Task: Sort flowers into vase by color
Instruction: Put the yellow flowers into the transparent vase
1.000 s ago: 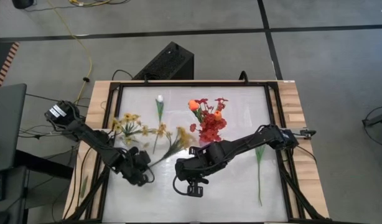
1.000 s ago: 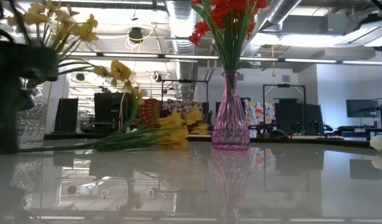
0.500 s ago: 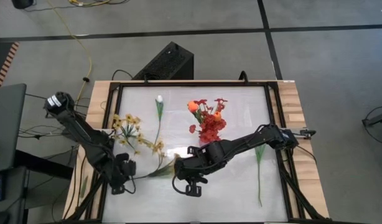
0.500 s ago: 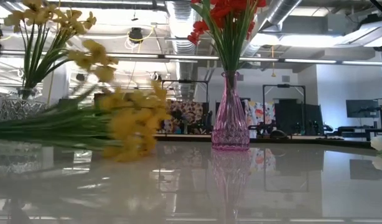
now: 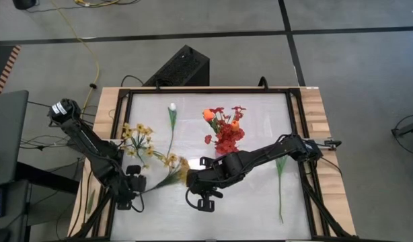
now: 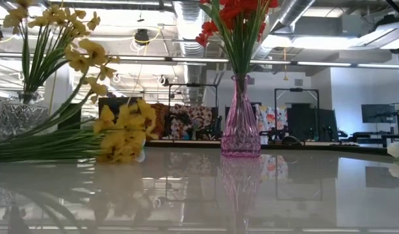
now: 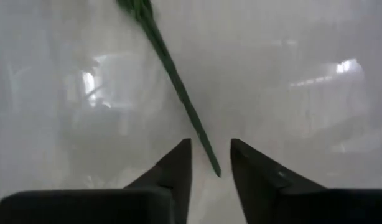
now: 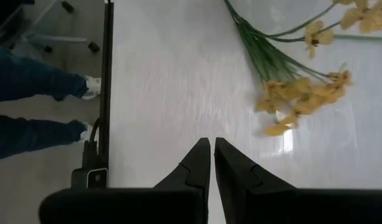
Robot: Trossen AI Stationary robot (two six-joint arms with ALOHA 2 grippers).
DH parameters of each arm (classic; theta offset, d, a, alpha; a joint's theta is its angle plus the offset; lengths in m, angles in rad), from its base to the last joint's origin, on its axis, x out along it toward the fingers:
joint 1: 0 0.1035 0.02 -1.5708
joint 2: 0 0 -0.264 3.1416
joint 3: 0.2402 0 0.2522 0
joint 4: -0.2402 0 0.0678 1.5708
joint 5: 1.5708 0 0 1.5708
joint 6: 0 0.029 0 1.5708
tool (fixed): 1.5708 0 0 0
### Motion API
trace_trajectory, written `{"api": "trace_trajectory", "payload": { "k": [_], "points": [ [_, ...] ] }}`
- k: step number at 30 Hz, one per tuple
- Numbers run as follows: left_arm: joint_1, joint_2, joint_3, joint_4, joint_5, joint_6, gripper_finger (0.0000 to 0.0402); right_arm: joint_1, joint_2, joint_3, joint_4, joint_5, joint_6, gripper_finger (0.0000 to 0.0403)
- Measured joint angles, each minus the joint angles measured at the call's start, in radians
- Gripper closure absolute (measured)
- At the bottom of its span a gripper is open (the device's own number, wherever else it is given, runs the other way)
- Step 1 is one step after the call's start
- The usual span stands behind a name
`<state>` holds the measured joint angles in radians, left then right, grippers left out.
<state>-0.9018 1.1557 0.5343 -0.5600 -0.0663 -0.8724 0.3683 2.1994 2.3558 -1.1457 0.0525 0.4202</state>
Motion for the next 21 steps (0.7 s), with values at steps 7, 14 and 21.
{"api": "trace_trajectory", "payload": {
  "k": [7, 14, 21],
  "points": [
    [0.040, 0.026, 0.002, 0.084, -0.116, -0.118, 0.0216, -0.005, 0.000, -0.006, 0.012, 0.028, -0.011, 0.0351],
    [0.107, 0.171, 0.009, 0.112, -0.094, -0.167, 0.0194, -0.014, 0.001, -0.006, 0.022, 0.028, -0.038, 0.0351],
    [0.119, 0.227, 0.031, 0.093, -0.105, -0.162, 0.0214, -0.017, 0.001, -0.006, 0.016, 0.028, -0.062, 0.0351]
  ]
}}
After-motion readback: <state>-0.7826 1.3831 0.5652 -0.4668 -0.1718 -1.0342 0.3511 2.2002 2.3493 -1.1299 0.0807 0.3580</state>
